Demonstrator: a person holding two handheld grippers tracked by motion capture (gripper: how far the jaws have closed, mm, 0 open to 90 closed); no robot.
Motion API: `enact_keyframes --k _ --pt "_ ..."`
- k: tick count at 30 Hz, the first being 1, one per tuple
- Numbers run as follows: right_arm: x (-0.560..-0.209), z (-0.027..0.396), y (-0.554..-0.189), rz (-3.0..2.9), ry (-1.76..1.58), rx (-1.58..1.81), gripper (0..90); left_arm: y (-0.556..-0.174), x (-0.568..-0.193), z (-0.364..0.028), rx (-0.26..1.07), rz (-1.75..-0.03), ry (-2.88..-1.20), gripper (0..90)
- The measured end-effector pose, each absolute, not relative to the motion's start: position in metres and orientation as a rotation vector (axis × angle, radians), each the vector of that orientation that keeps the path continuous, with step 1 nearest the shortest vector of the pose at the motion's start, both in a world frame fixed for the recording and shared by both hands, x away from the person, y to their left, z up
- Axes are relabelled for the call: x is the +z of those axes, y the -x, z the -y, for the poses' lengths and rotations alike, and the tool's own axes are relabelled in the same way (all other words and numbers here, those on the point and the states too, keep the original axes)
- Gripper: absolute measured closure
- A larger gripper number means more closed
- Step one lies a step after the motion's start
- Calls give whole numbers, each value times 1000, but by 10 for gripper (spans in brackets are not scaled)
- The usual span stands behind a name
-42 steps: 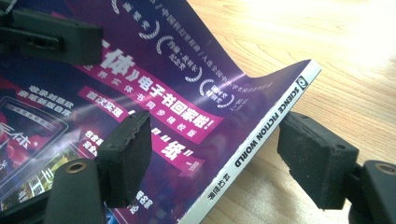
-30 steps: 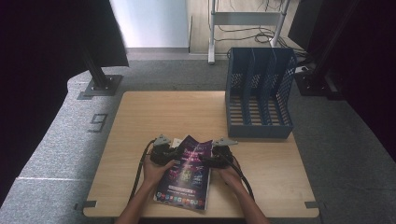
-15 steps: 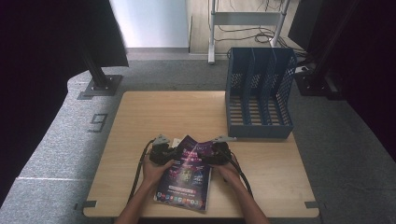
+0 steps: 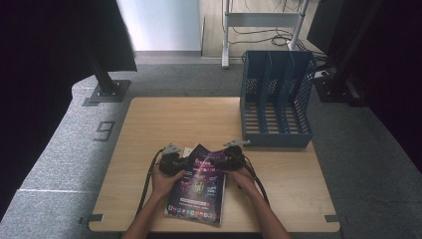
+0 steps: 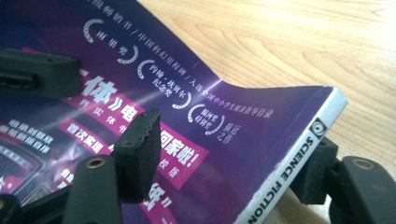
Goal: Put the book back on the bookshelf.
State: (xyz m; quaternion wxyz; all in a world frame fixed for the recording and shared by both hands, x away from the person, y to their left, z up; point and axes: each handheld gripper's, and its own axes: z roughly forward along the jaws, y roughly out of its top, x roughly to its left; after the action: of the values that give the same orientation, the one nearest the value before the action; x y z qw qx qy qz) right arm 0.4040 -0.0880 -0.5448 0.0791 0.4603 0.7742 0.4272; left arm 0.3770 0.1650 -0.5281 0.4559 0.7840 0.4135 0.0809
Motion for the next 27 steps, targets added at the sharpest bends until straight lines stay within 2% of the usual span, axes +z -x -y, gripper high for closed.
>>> enact_keyframes --k 13,15,16,27 --pt "-543 88 -405 -2302 -1393 1261 421 -377 -528 -166 198 -1020 -1928 857" --pt "-543 90 -406 -2300 -1417 1268 482 -377 -527 -166 197 -1019 -1926 857" --pt "-542 91 -406 -2293 -1412 1251 562 -377 -527 -166 197 -1019 -1926 856" --pt "-532 94 -399 -2290 -1318 1265 623 -374 -522 -169 194 -1001 -1902 857"
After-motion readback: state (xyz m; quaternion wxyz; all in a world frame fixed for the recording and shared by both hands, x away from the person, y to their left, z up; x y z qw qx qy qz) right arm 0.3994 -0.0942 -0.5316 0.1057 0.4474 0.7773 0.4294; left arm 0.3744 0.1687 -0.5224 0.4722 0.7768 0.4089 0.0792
